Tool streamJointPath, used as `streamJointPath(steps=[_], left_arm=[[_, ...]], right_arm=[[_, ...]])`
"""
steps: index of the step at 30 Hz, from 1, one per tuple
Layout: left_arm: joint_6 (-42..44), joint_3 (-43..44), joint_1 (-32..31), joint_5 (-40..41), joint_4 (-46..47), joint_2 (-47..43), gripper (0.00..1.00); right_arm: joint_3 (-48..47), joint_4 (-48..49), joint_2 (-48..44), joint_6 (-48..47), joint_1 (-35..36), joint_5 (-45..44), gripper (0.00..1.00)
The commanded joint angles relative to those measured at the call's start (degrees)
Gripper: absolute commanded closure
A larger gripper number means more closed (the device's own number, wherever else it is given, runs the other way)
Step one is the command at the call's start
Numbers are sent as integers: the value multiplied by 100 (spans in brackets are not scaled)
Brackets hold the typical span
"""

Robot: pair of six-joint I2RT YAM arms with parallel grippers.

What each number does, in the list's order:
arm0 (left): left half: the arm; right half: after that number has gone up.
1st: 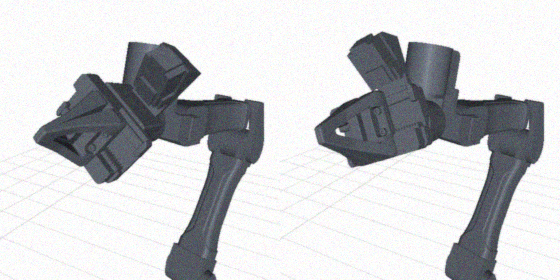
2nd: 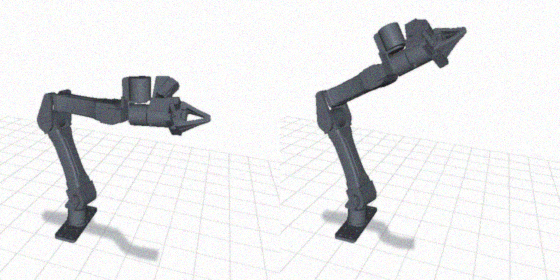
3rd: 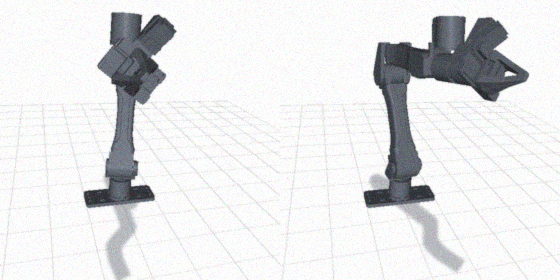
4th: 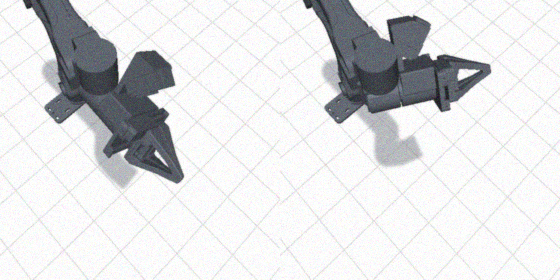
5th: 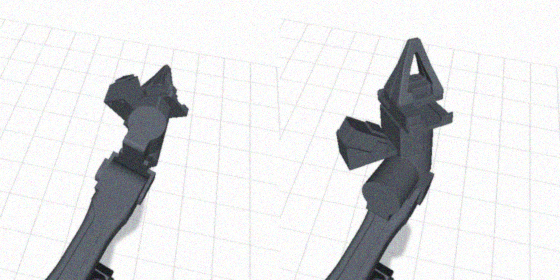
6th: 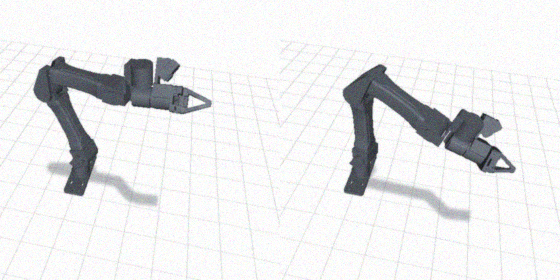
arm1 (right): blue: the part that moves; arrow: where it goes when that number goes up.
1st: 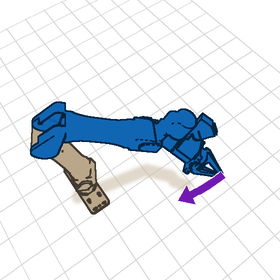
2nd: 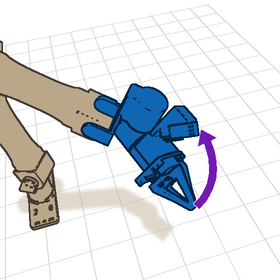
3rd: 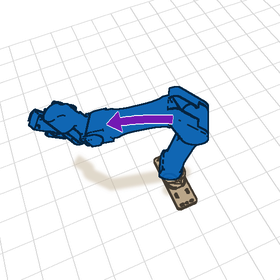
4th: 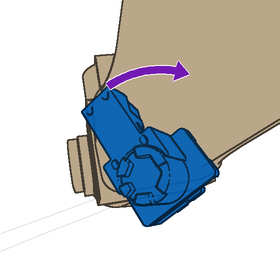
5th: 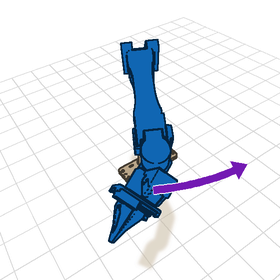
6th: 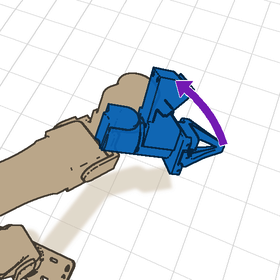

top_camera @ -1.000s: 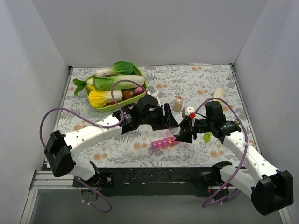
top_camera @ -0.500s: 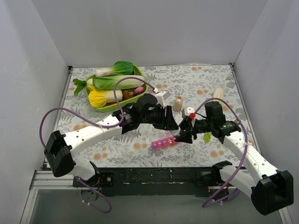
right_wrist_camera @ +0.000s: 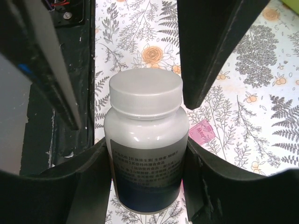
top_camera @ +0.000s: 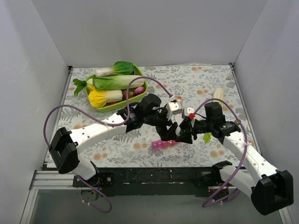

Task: Sort the pills into containers

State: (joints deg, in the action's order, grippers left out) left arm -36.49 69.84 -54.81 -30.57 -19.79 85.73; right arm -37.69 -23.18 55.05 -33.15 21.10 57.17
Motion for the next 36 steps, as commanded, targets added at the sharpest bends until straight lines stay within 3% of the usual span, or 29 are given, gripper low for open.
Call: streamJointPath(steps=[1,3,6,7,10,13,17,21,29,36], left_arm=[[30,-242,-4,375,621,-609,12],[-574,-769,58,524,1080,-1204,2],[-1367,-1586,146,700,1951,-2056,2],[-2144,-1771,180,1093,2301,-2209,2],[-3465,-2106,216,1676,2261,-2657,2],[-4153,-2107,277,1484,2138,-2589,2],[-5751,-1773,278,1562,1664,-2194,2],[-6159,-1369,260,1694,1224,-1841,5],[-6151,-1140,84,1932,942,-1323,21],[-6107,-1008,-30,2107,880,-1050,28]], right_arm=[[-133,332,-91,19,-27,146,99],[-133,340,-99,19,-36,154,99],[-124,358,-99,36,-36,163,99],[-124,358,-99,28,-27,163,99],[-133,367,-82,36,-36,181,99],[-151,367,-82,45,-36,181,99],[-142,358,-99,54,-45,154,99],[-142,358,-99,54,-36,146,99],[-133,367,-91,45,-45,137,99],[-133,384,-73,54,-45,146,99]])
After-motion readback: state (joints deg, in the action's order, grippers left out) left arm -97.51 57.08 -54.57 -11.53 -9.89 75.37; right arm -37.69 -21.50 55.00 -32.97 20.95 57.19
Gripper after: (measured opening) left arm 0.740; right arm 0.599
